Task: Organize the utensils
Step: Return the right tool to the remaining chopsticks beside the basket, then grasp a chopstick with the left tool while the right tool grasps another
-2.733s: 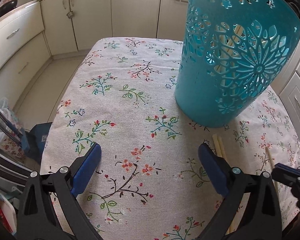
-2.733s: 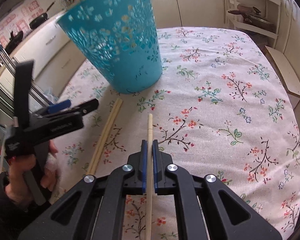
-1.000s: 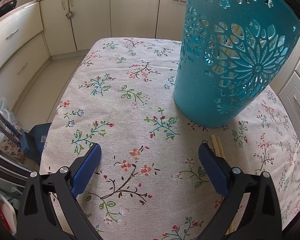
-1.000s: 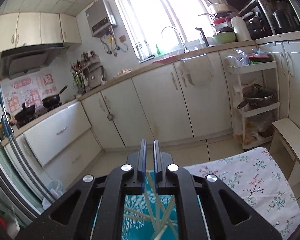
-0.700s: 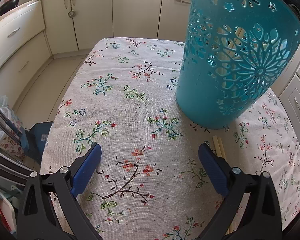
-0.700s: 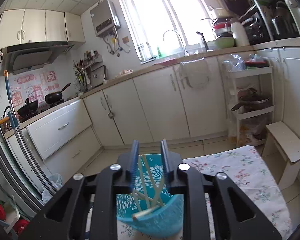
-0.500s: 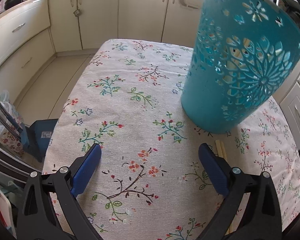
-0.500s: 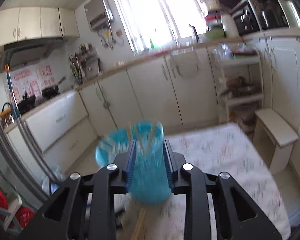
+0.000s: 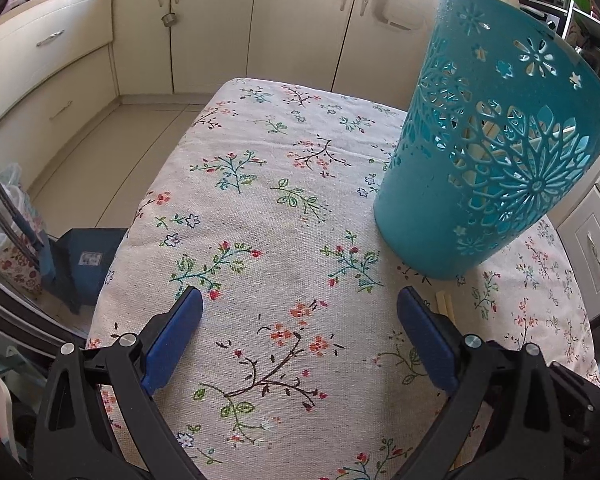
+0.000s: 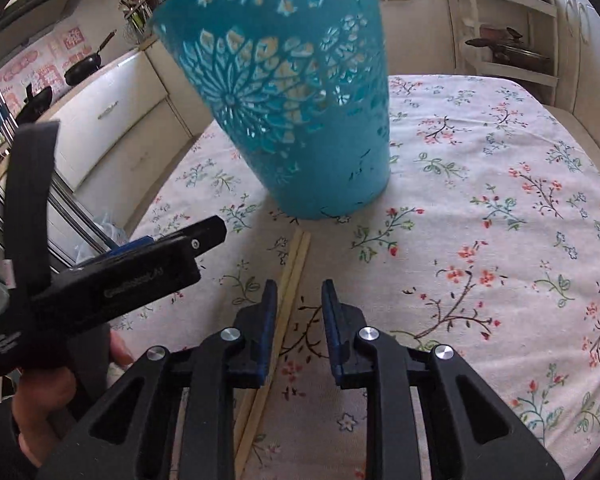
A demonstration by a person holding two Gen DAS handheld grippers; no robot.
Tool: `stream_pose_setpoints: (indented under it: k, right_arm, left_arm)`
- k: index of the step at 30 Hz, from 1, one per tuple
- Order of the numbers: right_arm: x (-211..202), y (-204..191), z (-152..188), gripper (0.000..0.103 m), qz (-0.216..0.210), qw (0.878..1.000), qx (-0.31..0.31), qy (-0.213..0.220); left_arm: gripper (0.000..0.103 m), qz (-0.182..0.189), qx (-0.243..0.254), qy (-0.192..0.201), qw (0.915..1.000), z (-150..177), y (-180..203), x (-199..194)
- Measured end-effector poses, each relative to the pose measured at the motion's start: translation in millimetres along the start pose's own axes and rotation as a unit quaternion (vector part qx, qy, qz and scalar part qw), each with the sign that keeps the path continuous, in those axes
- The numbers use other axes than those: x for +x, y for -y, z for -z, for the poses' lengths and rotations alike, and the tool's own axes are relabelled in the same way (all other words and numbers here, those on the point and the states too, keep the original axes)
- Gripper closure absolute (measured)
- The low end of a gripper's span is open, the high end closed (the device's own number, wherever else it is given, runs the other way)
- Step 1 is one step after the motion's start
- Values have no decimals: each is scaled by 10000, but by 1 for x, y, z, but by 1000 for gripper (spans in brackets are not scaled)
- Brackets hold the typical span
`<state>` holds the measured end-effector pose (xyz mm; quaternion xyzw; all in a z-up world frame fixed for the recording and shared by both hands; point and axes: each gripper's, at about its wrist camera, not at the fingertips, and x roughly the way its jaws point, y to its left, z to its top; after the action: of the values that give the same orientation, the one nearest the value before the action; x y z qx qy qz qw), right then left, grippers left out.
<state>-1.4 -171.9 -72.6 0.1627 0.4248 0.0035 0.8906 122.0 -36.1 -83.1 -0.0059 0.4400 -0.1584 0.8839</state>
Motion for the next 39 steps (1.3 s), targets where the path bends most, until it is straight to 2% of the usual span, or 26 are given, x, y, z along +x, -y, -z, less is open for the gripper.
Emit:
stream_pose_setpoints:
  k: [7,11,15,18,20,24,27,30,33,36,38,39]
  right_arm:
    - [4,-10,0,86,333,9980,-520,-93]
    - [-2,-8,5,93,431,9951,-870,-204]
    - [-17,27,9,95,656,9954,-687,-156]
    - [-27,52,12,95,708,9965,-450,-62]
    - [-33,68,14,95,563,9982,-208,14]
    - [-35,78,13,95,356,9993,108,61]
    - [-35,79,13,95,302,9994,146,74]
    - [-34,81,11,95,219,9995,222,85]
    - [-33,81,10,95,176,9995,259,94]
    - [-33,82,9,95,136,9994,289,93]
    - [-33,82,9,95,109,9994,305,90]
    - [-33,81,9,95,106,9994,311,88]
  left_arm:
    - [9,13,2,-3,10000,0,0,1]
    - [9,18,-18,-6,10000,0,0,1]
    - [9,24,52,-36,10000,0,3,2]
    - [9,126,381,-120,9991,1,16,3]
    - [9,270,790,-172,9964,6,31,1]
    - [9,520,1187,-183,9914,15,56,-4]
    - [10,452,1328,-285,9897,19,71,-1]
    - [19,367,1328,-403,9896,22,77,2]
    - [32,295,1327,-324,9902,24,78,0]
    - [54,238,1416,-256,9893,25,80,-2]
    - [81,351,1492,-247,9879,26,81,-4]
    - [87,403,1508,-266,9874,26,81,-4]
